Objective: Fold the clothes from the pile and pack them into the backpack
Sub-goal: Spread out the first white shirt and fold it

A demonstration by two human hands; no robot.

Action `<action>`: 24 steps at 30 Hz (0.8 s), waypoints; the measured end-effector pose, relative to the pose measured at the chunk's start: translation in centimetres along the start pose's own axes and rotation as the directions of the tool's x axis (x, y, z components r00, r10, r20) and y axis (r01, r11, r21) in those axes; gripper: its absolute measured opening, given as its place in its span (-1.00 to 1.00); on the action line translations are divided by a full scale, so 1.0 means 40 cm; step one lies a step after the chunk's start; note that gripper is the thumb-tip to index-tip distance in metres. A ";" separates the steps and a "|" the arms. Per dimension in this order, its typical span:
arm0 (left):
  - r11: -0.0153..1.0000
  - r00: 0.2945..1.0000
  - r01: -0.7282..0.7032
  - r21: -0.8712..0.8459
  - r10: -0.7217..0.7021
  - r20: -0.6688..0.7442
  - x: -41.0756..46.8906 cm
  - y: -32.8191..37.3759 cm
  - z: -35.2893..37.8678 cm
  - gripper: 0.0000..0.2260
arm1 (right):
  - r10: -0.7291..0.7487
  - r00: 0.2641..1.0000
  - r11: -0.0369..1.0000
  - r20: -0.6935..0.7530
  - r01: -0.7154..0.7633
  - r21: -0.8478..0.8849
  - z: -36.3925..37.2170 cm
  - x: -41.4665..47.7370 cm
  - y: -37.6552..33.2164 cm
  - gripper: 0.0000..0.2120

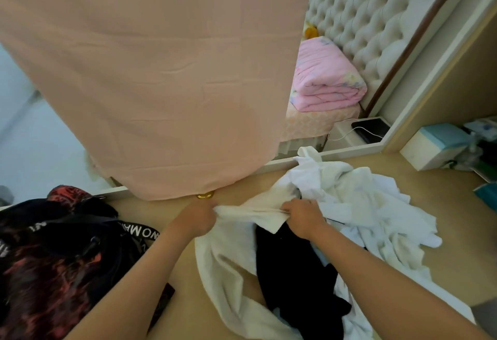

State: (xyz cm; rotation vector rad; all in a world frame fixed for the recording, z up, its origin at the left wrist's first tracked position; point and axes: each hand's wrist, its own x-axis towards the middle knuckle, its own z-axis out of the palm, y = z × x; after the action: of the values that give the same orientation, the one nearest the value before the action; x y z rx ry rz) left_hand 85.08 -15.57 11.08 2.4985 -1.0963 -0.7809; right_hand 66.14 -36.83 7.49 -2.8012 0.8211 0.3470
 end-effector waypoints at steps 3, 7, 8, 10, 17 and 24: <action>0.970 0.970 0.156 0.184 -0.186 0.159 -0.010 -0.042 0.055 -0.72 | 0.040 0.996 0.997 -0.082 -0.045 -0.059 0.040 -0.002 -0.013 -0.52; 0.974 0.993 0.002 0.228 -0.029 0.115 0.007 0.014 0.147 -0.50 | 0.141 0.977 0.928 -0.161 -0.187 -0.323 0.068 -0.006 -0.004 -0.23; 0.970 0.991 -0.097 0.223 0.074 0.112 0.020 0.044 0.171 -0.45 | 0.164 0.977 0.916 -0.139 -0.203 -0.346 0.069 -0.004 0.014 -0.19; 0.954 0.965 -0.248 0.170 0.228 0.126 0.054 0.113 0.219 -0.43 | 0.171 0.978 0.932 -0.121 -0.201 -0.301 0.065 0.000 0.059 -0.31; 0.919 0.948 -0.295 0.262 0.246 0.204 0.175 0.276 0.382 -0.32 | -0.099 0.948 0.910 -0.303 -0.036 -0.412 0.025 0.043 0.228 -0.77; 0.972 0.988 -0.152 0.177 0.150 0.028 0.207 0.298 0.421 -0.73 | 0.123 0.970 0.823 -0.208 -0.217 -0.525 -0.009 0.043 0.251 -0.48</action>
State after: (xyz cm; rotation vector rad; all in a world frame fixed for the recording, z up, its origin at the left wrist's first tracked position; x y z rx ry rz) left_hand 72.86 -30.60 0.14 2.5180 -1.4001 -0.6861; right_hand 62.09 -46.06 6.08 -3.3282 1.1793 0.4405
